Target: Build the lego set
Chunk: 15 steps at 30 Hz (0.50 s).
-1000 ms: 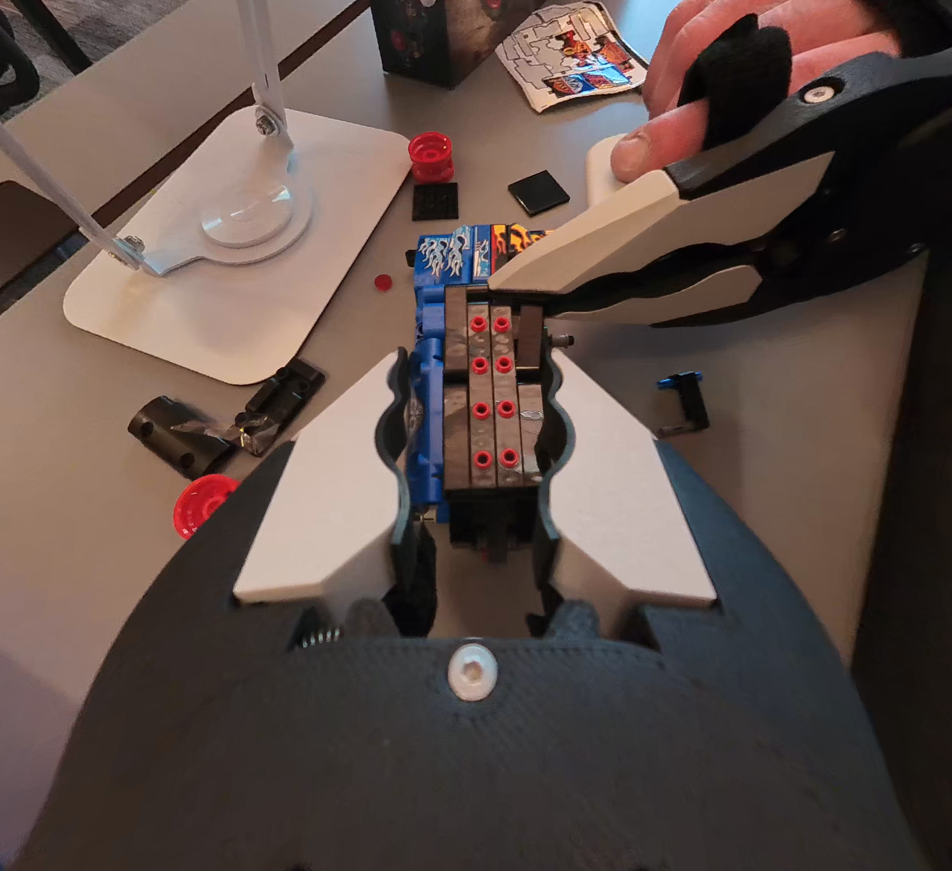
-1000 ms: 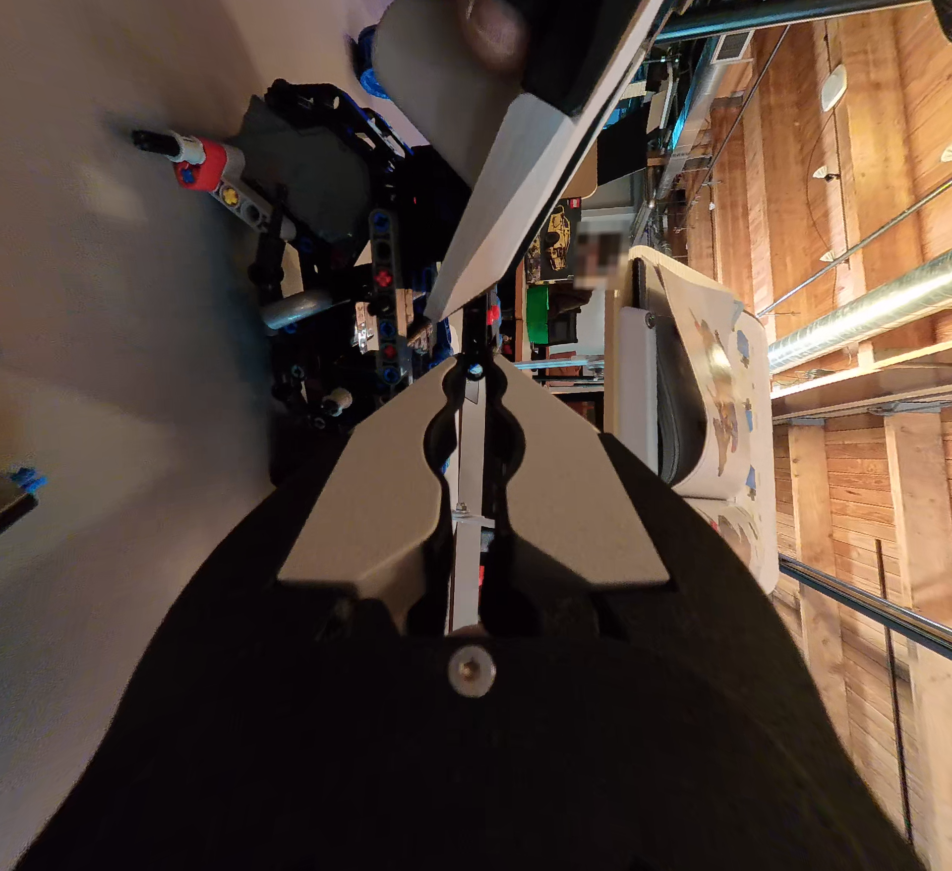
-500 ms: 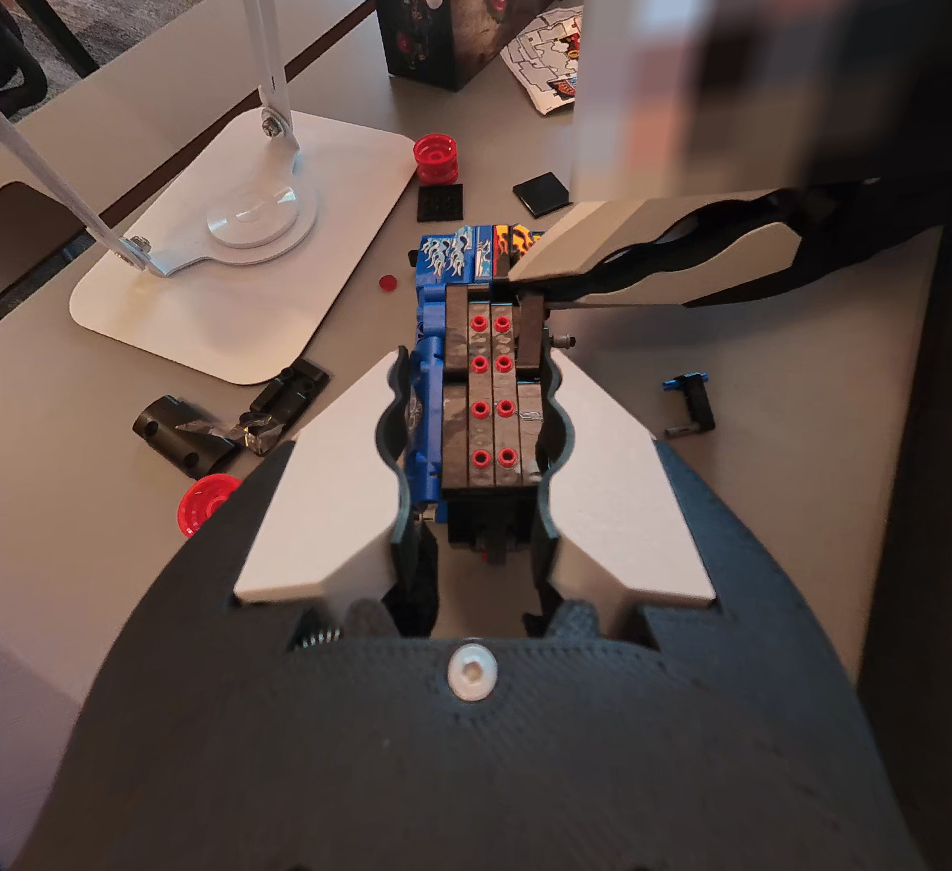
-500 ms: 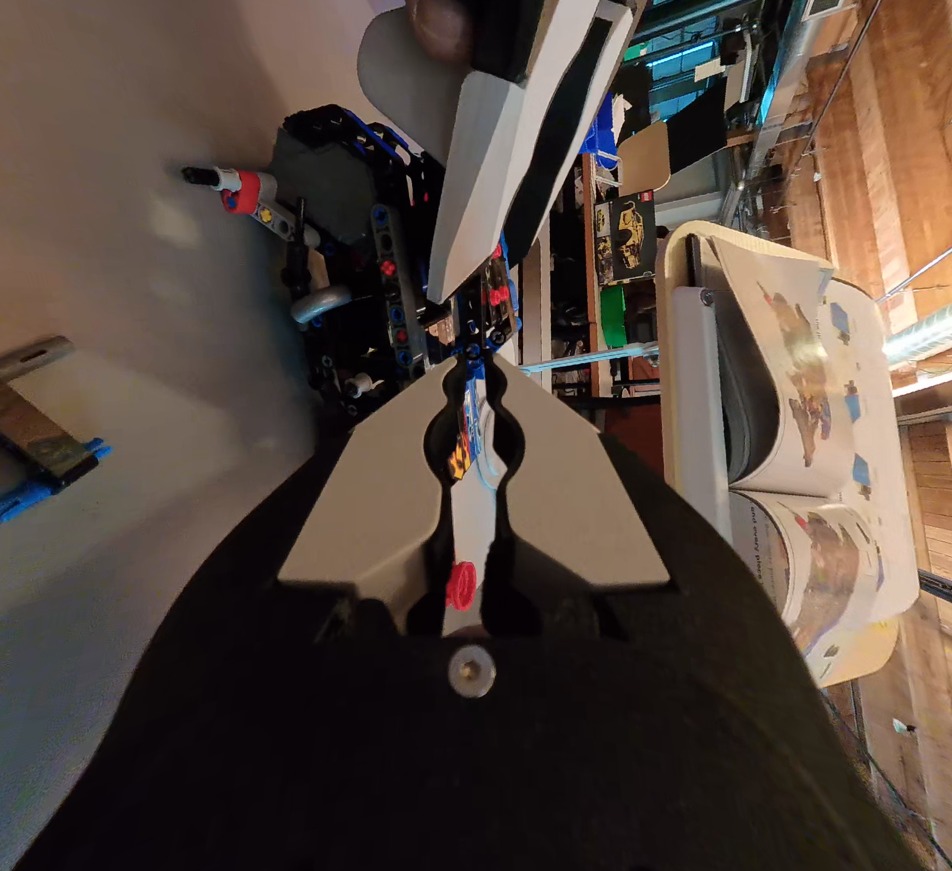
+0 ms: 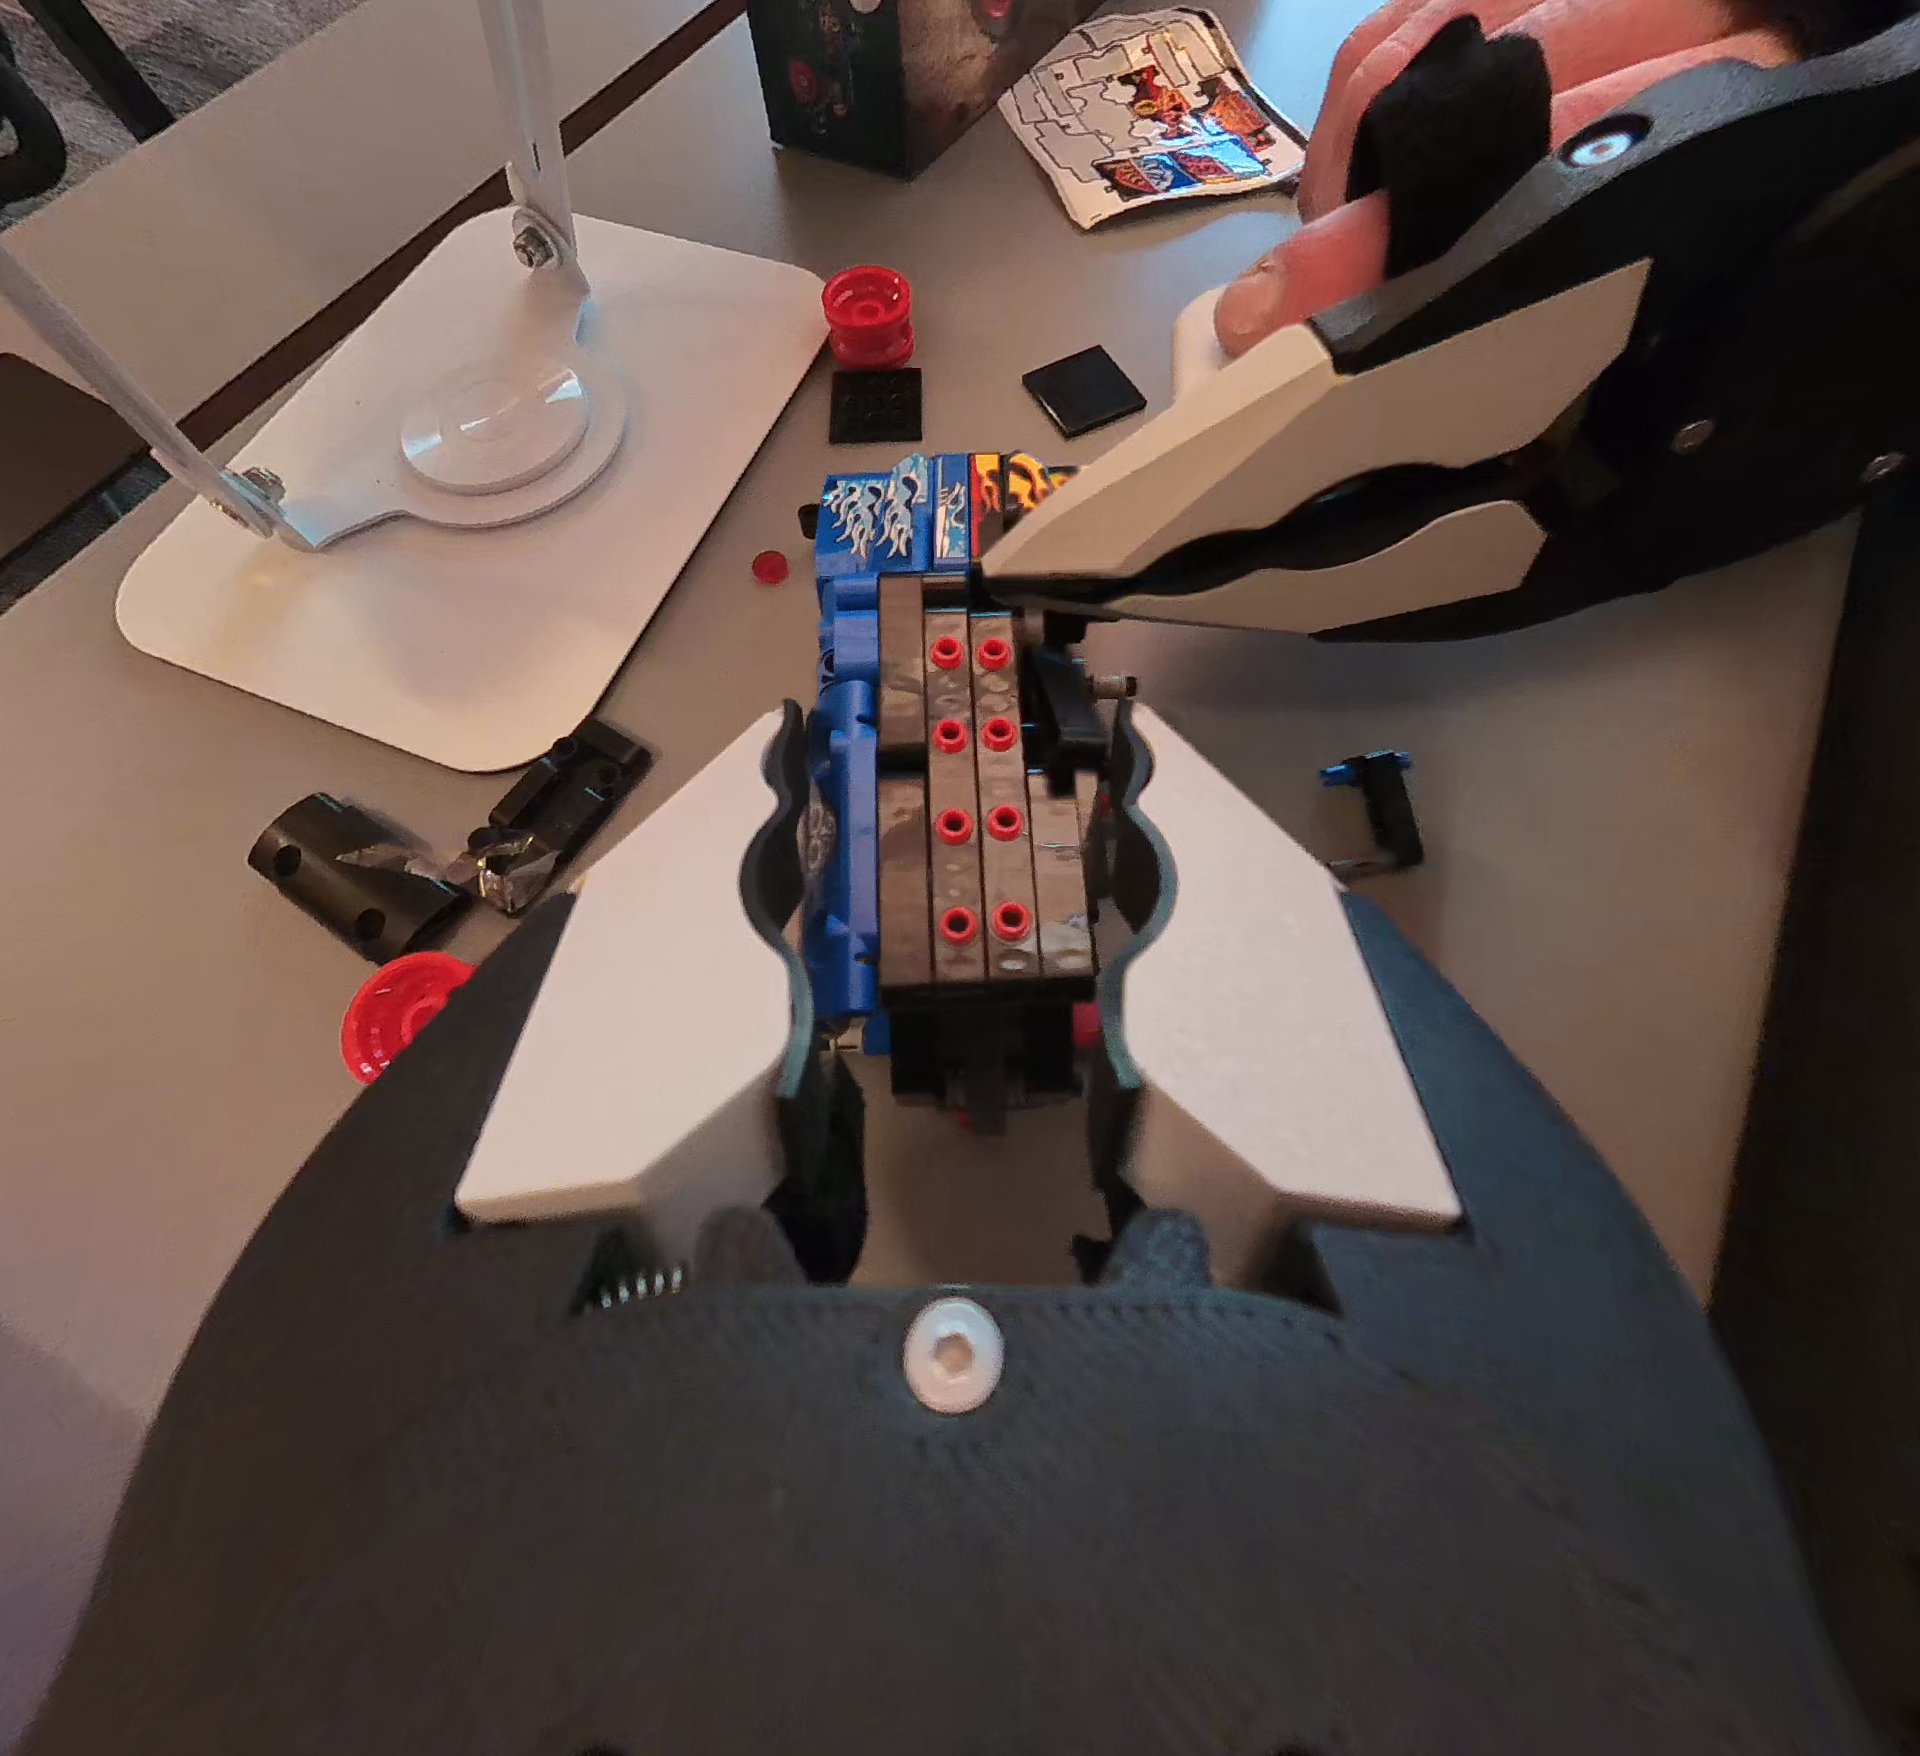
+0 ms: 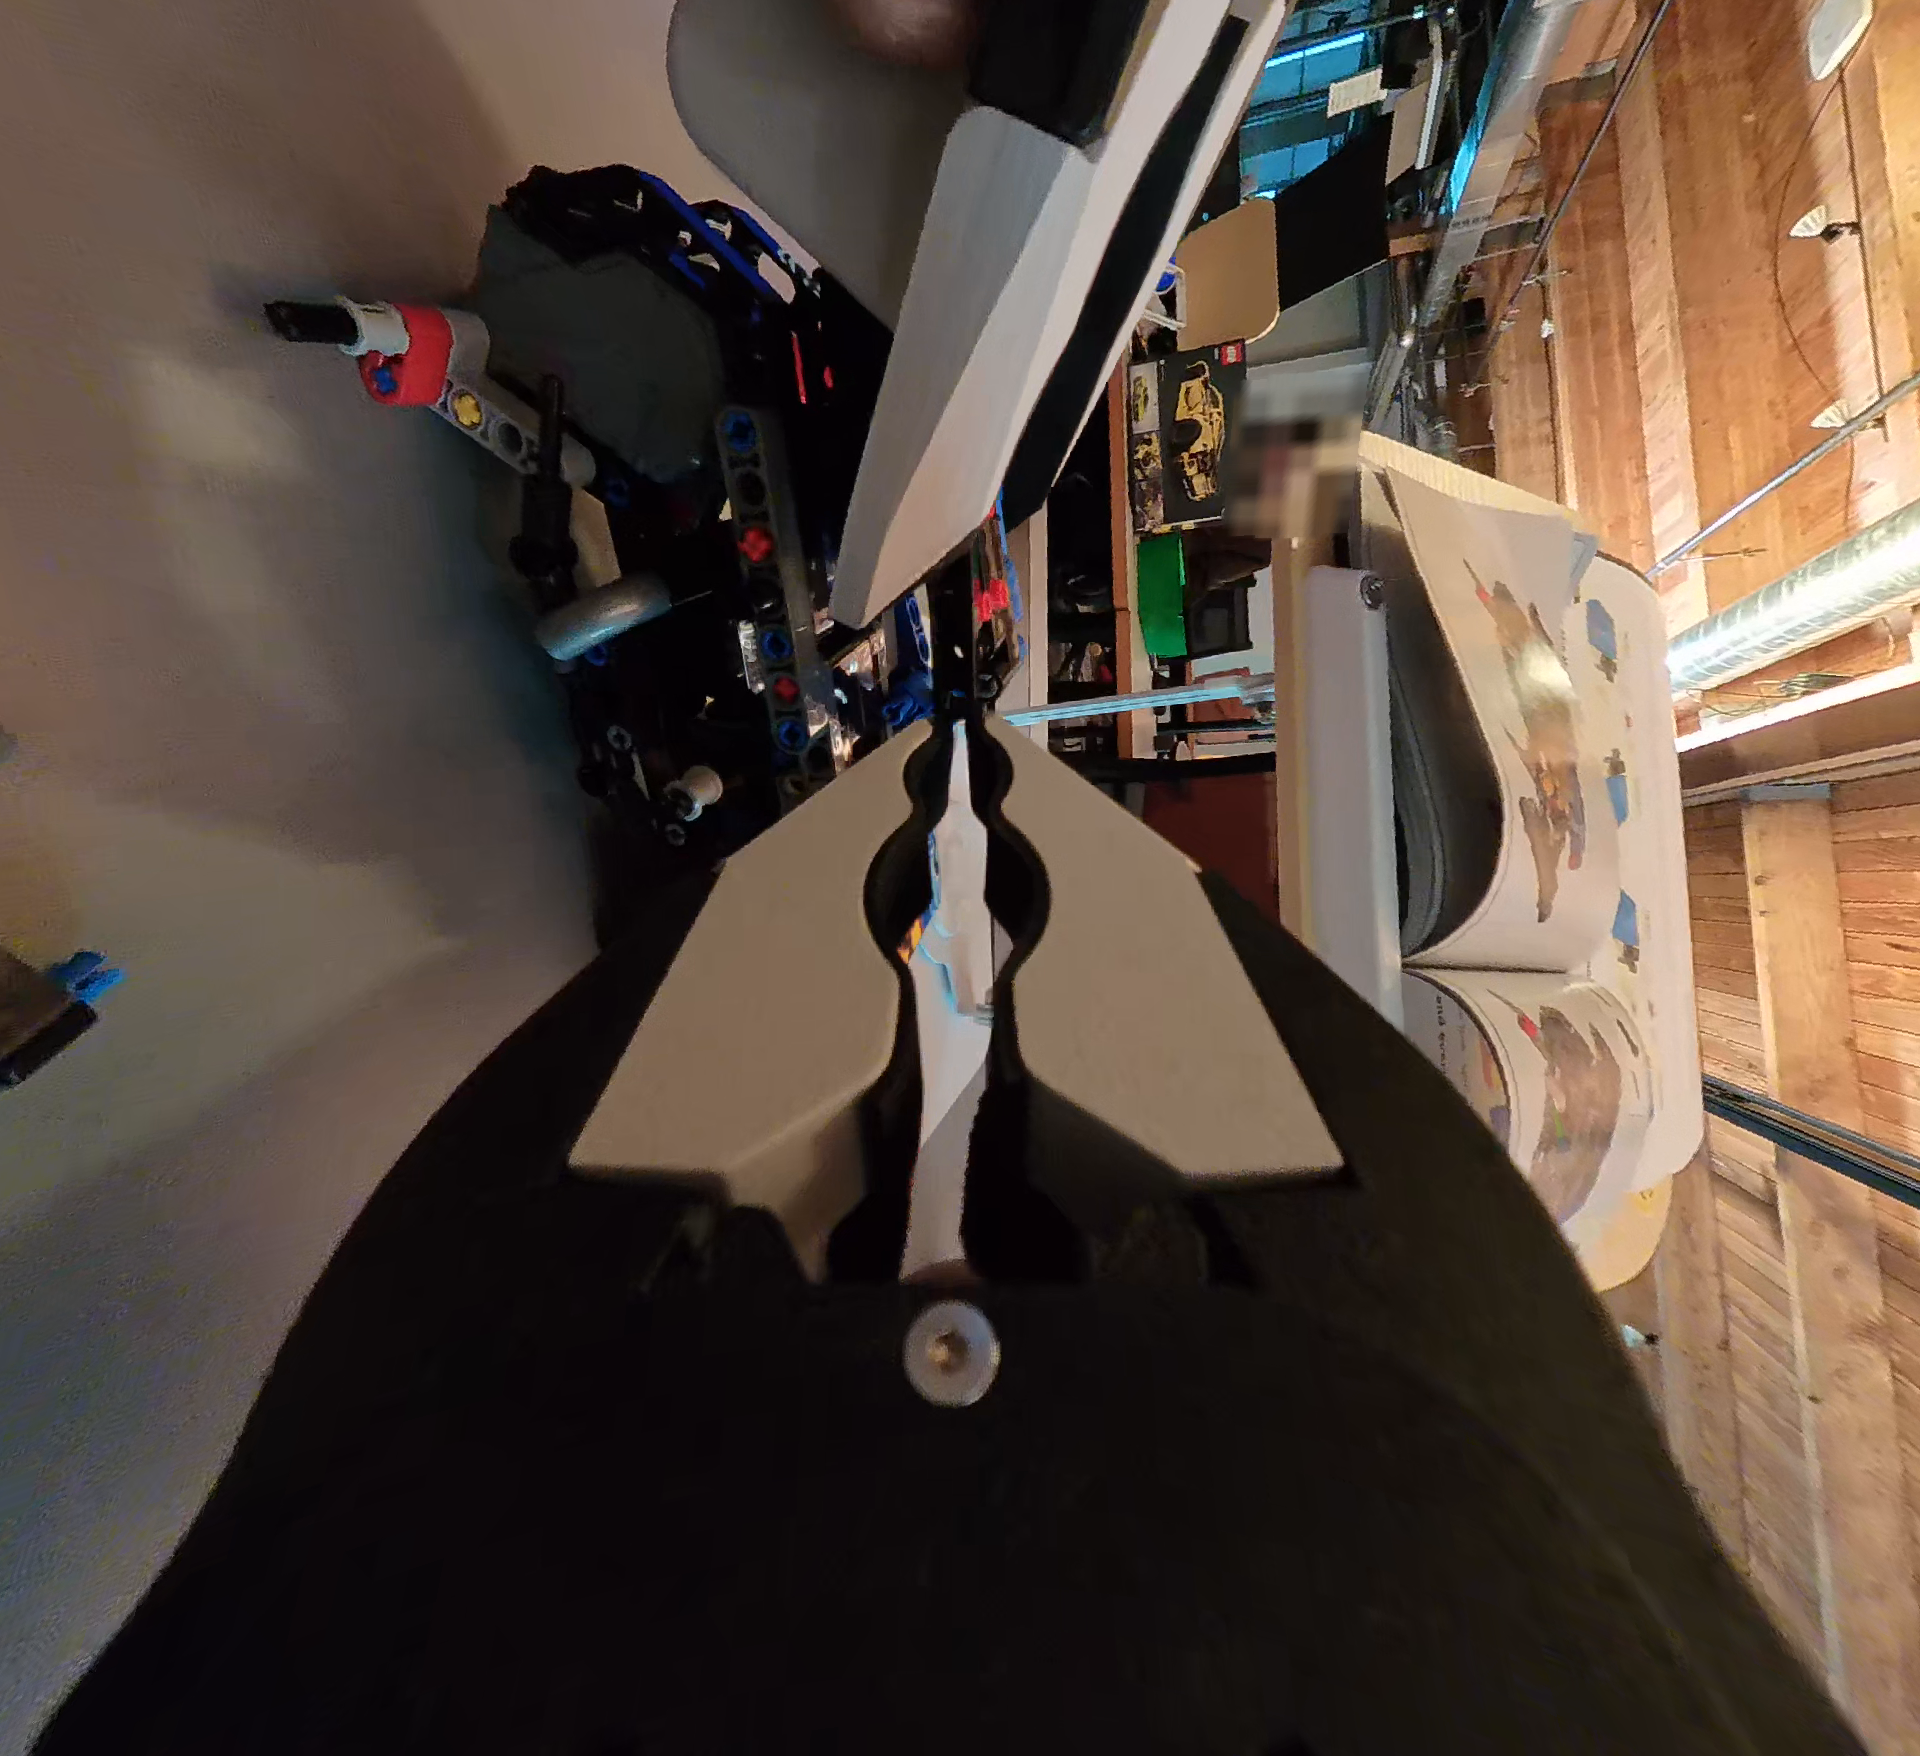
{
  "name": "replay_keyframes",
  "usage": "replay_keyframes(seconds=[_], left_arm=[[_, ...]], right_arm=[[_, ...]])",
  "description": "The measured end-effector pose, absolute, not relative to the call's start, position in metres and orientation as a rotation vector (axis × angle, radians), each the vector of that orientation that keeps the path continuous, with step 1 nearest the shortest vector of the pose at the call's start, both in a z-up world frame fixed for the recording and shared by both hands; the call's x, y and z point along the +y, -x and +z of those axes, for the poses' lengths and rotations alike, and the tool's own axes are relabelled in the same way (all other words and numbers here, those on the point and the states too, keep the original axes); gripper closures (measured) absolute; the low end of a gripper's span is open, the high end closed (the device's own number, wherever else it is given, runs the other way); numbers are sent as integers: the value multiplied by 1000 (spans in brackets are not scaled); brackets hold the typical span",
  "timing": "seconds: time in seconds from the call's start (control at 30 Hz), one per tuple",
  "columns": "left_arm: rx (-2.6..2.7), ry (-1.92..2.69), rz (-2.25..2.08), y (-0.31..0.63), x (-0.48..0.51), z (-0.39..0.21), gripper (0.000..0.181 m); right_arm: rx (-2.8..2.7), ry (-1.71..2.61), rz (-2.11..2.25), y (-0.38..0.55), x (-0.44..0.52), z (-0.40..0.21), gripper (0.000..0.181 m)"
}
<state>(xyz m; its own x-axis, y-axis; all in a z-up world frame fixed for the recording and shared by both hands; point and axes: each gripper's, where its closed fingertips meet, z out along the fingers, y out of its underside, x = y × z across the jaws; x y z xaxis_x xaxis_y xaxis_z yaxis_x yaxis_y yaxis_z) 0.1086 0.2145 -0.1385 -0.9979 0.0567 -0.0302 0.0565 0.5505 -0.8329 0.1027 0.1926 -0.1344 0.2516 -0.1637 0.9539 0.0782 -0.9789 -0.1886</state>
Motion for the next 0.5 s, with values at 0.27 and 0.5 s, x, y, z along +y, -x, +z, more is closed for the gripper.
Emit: replay_keyframes(seconds=[0.27,0.5], left_arm=[[-2804,101,1494,-113,217,-138,132],[-2798,101,1499,-113,217,-138,132]], right_arm=[[106,2321,-1797,-105,193,-136,181],[188,2318,-1626,-101,194,-136,181]])
